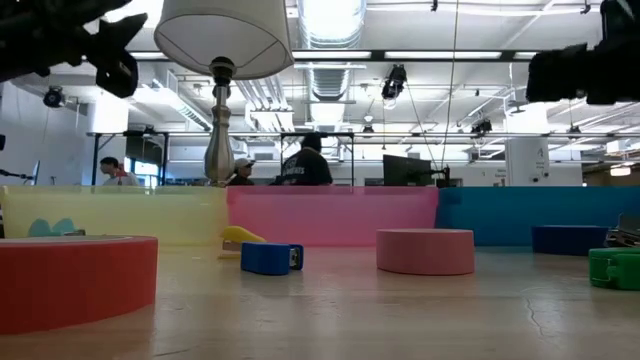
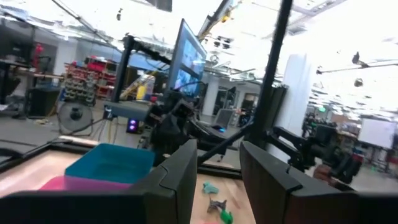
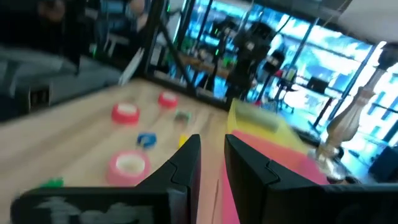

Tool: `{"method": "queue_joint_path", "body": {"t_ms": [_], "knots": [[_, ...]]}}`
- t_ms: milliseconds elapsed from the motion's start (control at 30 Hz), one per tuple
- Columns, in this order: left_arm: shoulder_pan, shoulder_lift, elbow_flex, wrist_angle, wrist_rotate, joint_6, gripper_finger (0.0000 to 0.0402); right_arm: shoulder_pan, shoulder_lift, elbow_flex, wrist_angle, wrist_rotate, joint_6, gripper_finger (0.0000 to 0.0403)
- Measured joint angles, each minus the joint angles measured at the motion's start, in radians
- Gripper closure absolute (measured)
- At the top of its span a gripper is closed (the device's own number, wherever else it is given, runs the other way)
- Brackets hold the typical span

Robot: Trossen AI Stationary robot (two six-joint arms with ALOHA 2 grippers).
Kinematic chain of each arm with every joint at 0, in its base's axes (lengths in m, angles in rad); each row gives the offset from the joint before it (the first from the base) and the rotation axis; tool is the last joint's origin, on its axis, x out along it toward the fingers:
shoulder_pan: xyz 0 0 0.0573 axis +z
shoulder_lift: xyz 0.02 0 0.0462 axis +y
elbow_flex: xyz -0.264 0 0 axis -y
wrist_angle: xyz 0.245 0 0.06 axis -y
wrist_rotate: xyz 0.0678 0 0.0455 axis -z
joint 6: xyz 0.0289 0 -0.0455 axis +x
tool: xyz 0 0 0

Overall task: Pick and place Stapler, Stapler remover, tape
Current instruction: Put the yellow stapler into the yellow bin

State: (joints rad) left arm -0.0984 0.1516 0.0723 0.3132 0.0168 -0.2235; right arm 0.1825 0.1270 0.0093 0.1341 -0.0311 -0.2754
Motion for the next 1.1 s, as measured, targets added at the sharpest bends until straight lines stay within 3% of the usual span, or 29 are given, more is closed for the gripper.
{"method": "queue_joint_path", "body": {"t_ms": [433, 567, 633, 800, 967, 1100], "knots": [[-0.010, 0.246, 0.170, -0.026, 0.020, 0.061, 0.0276, 0.000, 0.000, 0.000, 0.468, 0.011, -0.017, 0.0335], [-0.011, 0.333, 0.236, -0.091, 0.020, 0.086, 0.0277, 0.000, 0.000, 0.000, 0.528, 0.106, -0.062, 0.0335], [-0.015, 0.369, 0.263, -0.103, 0.020, 0.100, 0.0277, 0.000, 0.000, 0.000, 0.539, 0.155, -0.062, 0.0335], [-0.025, 0.450, 0.313, -0.104, 0.020, 0.114, 0.0278, 0.000, 0.022, 0.037, 0.532, 0.161, -0.058, 0.0327], [-0.053, 0.538, 0.334, -0.101, 0.020, 0.122, 0.0278, 0.000, 0.099, 0.142, 0.442, 0.161, -0.088, 0.0290], [-0.079, 0.612, 0.355, -0.109, 0.020, 0.128, 0.0277, 0.000, 0.196, 0.242, 0.327, 0.162, -0.021, 0.0257]]}}
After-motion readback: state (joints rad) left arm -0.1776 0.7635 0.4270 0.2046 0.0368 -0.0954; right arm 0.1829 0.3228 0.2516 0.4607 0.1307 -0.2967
